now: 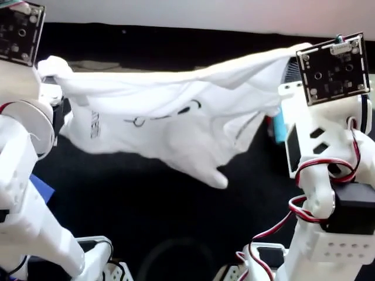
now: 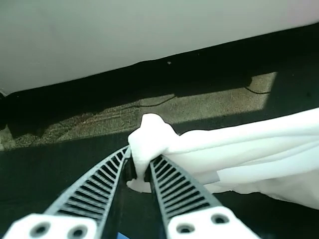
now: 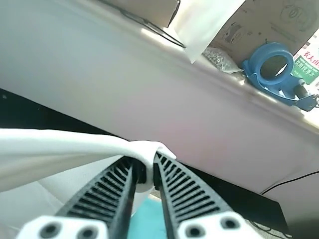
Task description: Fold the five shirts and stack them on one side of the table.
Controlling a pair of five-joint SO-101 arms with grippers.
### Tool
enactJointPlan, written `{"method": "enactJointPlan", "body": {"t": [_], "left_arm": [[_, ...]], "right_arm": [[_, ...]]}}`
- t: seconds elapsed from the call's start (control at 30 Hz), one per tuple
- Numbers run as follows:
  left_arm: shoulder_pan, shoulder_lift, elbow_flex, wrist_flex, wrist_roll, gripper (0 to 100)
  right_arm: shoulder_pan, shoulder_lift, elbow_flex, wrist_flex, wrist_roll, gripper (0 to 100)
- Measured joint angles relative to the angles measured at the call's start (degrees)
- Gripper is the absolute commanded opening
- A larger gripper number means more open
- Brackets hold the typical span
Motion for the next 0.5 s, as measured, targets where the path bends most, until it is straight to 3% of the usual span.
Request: {"method": "enactJointPlan", "body": {"t": [0.5], "left_arm": [[-0.4, 0.5, 53.8, -0.1, 1.2, 1]], "right_arm": [[-5.5, 0.2, 25.8, 7.6, -0.4, 0.6]]}}
